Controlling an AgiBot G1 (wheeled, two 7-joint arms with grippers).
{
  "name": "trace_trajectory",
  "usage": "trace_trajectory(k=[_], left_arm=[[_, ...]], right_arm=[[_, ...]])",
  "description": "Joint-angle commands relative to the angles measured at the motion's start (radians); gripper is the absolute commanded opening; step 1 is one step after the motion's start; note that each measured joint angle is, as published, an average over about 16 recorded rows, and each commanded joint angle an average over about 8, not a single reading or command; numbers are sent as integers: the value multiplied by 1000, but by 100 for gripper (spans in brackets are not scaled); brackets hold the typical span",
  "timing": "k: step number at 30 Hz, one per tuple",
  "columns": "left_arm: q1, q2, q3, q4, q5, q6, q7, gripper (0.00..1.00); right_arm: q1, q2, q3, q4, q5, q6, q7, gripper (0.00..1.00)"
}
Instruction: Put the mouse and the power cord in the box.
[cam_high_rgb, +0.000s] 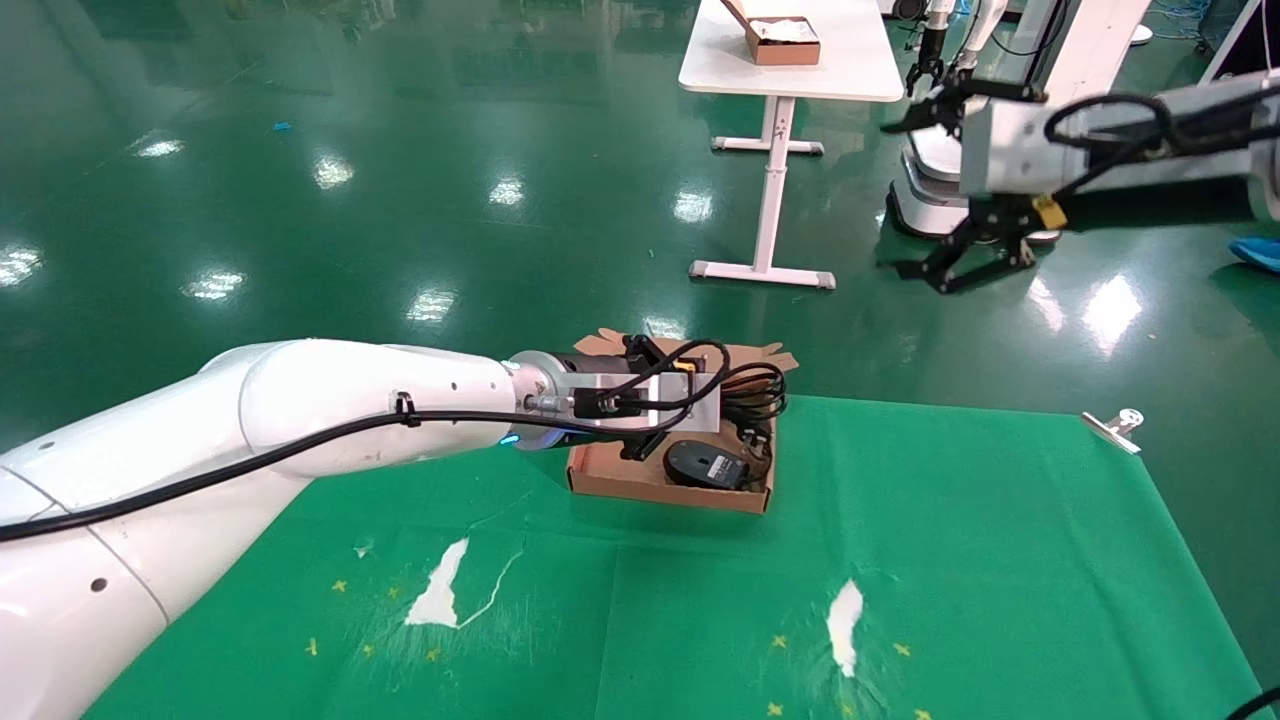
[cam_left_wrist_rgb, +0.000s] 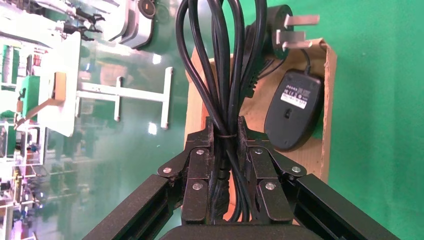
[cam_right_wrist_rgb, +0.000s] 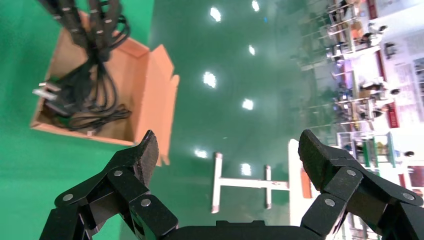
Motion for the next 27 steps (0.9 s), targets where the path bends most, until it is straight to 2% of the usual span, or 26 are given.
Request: trace_trajectory(k=[1, 5, 11, 27], left_arm=[[-4, 1, 22, -9, -1, -11, -15, 100], [2, -6, 14, -16, -10, -4, -17, 100], [45, -57, -50, -58, -66, 53, -33, 100], [221, -261, -310, -228, -291, 292, -97, 100]], right_arm=[[8, -1, -2, 1, -2, -13, 1, 100], [9, -2, -2, 2, -3, -10, 1, 100], [-25, 12, 12, 40, 18, -15, 34, 100], [-303, 123, 133, 353, 195, -64, 295, 100]])
